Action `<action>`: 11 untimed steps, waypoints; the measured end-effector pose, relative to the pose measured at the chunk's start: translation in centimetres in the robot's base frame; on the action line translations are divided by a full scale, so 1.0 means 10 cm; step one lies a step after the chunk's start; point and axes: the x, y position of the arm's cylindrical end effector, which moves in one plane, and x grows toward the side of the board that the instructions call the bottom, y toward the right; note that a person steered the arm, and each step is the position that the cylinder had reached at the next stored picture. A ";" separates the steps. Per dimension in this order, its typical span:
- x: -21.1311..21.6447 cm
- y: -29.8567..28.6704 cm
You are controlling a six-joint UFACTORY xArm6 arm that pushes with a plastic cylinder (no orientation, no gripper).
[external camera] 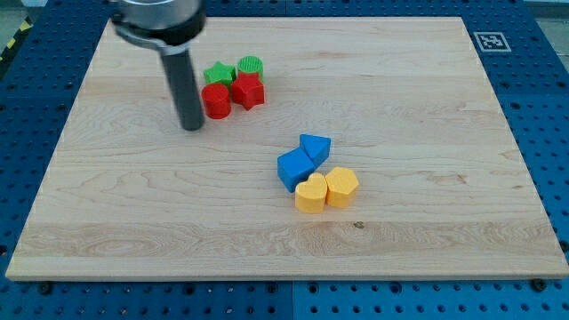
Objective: Move the red star into the red circle
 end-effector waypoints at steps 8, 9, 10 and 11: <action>-0.58 0.66; -0.79 0.86; -0.79 1.23; -0.79 1.25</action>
